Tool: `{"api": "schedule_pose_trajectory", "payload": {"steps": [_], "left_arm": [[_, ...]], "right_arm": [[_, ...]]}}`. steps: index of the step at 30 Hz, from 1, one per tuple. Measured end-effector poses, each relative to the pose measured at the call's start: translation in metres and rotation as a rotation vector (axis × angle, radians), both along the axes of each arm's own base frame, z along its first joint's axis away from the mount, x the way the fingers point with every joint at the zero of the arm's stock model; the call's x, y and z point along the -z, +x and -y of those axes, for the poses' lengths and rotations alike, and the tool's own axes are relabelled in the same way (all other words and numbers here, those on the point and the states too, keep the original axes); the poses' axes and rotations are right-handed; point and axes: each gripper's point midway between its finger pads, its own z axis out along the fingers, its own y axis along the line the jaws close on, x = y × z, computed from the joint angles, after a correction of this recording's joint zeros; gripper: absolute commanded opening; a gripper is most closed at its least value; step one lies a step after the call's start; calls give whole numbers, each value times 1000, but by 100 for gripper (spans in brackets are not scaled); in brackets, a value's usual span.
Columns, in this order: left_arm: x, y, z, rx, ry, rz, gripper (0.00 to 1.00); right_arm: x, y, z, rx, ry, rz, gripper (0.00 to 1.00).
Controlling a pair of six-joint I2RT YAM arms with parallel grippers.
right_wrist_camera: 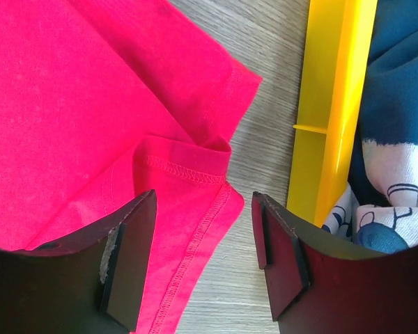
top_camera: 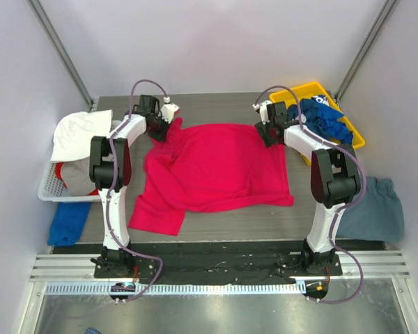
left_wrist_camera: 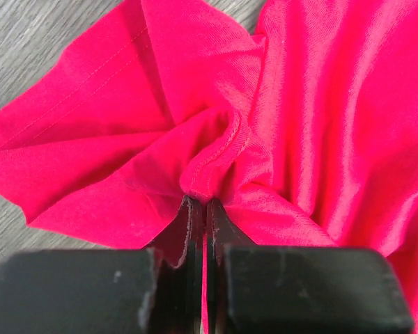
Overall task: Fold and stack the t-shirts
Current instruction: Flatten the tshirt out
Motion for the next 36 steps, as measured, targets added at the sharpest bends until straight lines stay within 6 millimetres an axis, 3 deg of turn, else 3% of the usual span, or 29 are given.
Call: {"api": "schedule_pose_trajectory", "payload": {"steps": [5, 9, 20, 23, 29, 30, 32, 36], "left_arm": [[-3, -4, -2, -3, 5, 2, 0], [-17, -19, -11, -17, 38, 12, 0], [-94, -41, -73, -94, 166, 166, 0], [-89, -51, -88, -104, 210, 151, 0], [-51, -85, -111, -86, 292, 30, 2], [-46, -90, -113, -83, 304, 13, 7], [-37, -101, -117, -77, 324, -24, 32], [-33, -105, -113, -63, 329, -36, 65]], "right_arm": [[2, -2, 1, -2, -3, -6, 59], [6, -5, 2, 1, -8, -16, 57], [7, -6, 2, 1, -8, -17, 57], [7, -6, 2, 0, -9, -17, 57], [6, -6, 4, 1, -22, -16, 57], [6, -6, 4, 2, -23, -15, 56], [5, -6, 5, 3, -23, -13, 57], [5, -6, 5, 2, -22, -13, 57]]}}
